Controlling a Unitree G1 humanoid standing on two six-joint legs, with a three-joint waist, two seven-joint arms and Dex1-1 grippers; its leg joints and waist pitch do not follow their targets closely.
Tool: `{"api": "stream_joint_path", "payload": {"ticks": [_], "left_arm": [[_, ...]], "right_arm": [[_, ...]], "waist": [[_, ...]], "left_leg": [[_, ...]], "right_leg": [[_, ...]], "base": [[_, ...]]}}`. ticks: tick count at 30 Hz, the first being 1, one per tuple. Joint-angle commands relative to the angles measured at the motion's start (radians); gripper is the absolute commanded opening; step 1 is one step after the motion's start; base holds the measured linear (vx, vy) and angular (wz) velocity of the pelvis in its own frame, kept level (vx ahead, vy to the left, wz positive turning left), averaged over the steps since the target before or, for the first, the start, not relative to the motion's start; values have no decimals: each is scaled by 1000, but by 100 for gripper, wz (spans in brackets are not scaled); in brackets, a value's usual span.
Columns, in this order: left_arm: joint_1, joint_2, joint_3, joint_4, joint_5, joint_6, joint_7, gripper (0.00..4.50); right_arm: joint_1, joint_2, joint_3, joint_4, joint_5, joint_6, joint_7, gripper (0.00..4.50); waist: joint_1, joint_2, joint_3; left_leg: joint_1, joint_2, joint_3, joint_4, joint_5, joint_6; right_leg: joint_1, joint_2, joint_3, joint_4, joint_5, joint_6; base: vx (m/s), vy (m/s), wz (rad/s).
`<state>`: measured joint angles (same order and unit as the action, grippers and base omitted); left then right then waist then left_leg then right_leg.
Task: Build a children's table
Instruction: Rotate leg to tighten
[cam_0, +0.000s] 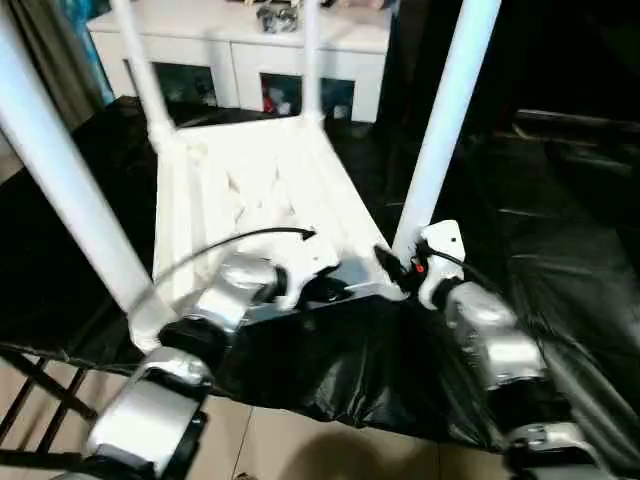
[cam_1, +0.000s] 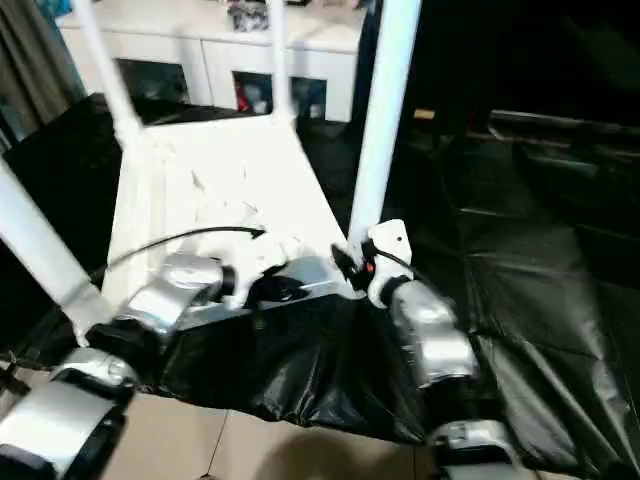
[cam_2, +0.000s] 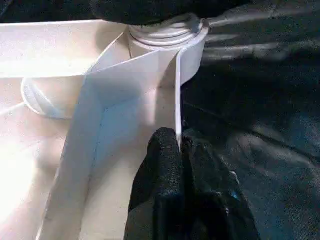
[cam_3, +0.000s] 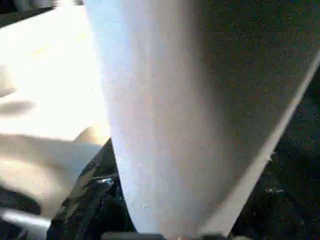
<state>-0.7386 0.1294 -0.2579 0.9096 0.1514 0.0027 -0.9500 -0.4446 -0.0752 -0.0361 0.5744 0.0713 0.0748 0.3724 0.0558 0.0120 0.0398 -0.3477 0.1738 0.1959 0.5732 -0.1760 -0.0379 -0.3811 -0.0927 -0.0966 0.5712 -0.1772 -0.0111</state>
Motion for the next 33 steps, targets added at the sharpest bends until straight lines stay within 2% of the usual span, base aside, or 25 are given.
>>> {"api": "stream_joint_path", "payload": {"ticks": [1, 3, 4, 5, 10, 12, 15, 17, 19, 20, 22, 25, 27, 28, 29, 33], "left_arm": [[-10, -100, -39, 0, 3, 12, 47, 0], [-6, -99, -37, -8, 1, 13, 48, 0], [3, -94, -36, -24, 0, 14, 47, 0], [12, -87, -34, -37, -6, 11, 34, 0], [40, -57, -26, -71, -29, -20, -23, 0], [51, -37, -21, -86, -45, -32, -61, 0], [65, 8, -24, -101, -61, -59, -145, 0], [68, 46, -23, -103, -72, -80, -214, 0], [68, 55, -20, -104, -77, -85, -234, 0], [69, 74, -17, -106, -86, -89, -274, 0], [70, 79, -16, -107, -88, -89, -286, 0], [66, 102, -14, -100, -95, -100, -338, 0], [65, 120, -17, -97, -99, -112, -375, 0], [64, 124, -17, -97, -101, -113, -386, 0], [62, 132, -18, -94, -104, -120, -404, 0], [60, 142, -20, -90, -103, -128, -423, 0]], "right_arm": [[-9, 119, 59, 55, 5, 41, -46, 203], [-10, 122, 59, 51, 5, 27, -46, 203], [-7, 115, 66, 41, -6, -7, -35, 203], [-2, 105, 67, 31, -1, -21, -11, 258], [8, 52, 63, -4, 27, -27, 96, 313], [12, 13, 76, -22, 31, -19, 178, 318], [19, -64, 109, -49, 55, -9, 356, 318], [25, -128, 144, -71, 71, 7, 503, 318], [27, -146, 156, -76, 73, 8, 543, 318], [28, -179, 172, -78, 78, 18, 615, 318], [27, -188, 176, -77, 77, 22, 634, 318], [27, -236, 210, -77, 79, 31, 761, 318], [24, -259, 226, -84, 98, 57, 839, 301], [23, -263, 229, -85, 101, 61, 853, 291], [19, -271, 239, -87, 108, 74, 888, 281], [13, -280, 256, -81, 105, 77, 921, 249]], "waist": [[-8, 0, -36], [-12, 3, -37], [-12, 3, -38], [-11, 2, -40], [-7, -1, -42], [-4, -6, -45], [5, -6, -48], [13, -7, -53], [21, -8, -53], [23, -10, -55], [33, -7, -56], [41, -8, -56], [42, -7, -55], [42, -9, -55], [44, -7, -54], [49, -8, -54]], "left_leg": [[21, 57, -49, -82, -483, -22], [22, 58, -51, -85, -502, -22], [23, 59, -49, -85, -511, -21], [21, 59, -48, -86, -501, -16], [9, 61, -41, -88, -442, 12], [7, 61, -36, -86, -402, 23], [2, 62, -30, -79, -333, 58], [0, 62, -24, -74, -267, 79], [-3, 64, -19, -69, -231, 95], [-8, 62, -20, -65, -212, 98], [-8, 63, -20, -63, -187, 104], [-5, 65, -20, -63, -187, 100], [-4, 68, -21, -65, -201, 97], [-4, 69, -22, -66, -210, 93], [-1, 71, -22, -67, -220, 86], [0, 72, -22, -68, -229, 71]], "right_leg": [[9, -78, 43, -112, -613, -85], [10, -77, 42, -112, -591, -87], [9, -77, 43, -112, -573, -91], [12, -78, 45, -110, -547, -99], [21, -80, 54, -99, -456, -136], [22, -80, 57, -94, -407, -153], [31, -81, 60, -84, -340, -180], [36, -77, 59, -72, -261, -206], [35, -74, 58, -64, -216, -222], [40, -76, 58, -59, -202, -228], [41, -77, 57, -54, -191, -231], [39, -74, 55, -54, -202, -230], [37, -74, 55, -56, -219, -228], [37, -74, 55, -56, -232, -229], [34, -75, 56, -57, -243, -230], [33, -77, 57, -57, -255, -227]], "base": [[0, 0, 0], [0, 0, 0], [0, 0, 0], [0, 0, 0], [0, 0, 0], [0, 0, 0], [0, 0, 0], [0, 0, 0], [0, 0, 0], [0, 0, 0], [0, 0, 0], [0, 0, 0], [0, 0, 0], [0, 0, 0], [0, 0, 0], [0, 0, 0]]}}
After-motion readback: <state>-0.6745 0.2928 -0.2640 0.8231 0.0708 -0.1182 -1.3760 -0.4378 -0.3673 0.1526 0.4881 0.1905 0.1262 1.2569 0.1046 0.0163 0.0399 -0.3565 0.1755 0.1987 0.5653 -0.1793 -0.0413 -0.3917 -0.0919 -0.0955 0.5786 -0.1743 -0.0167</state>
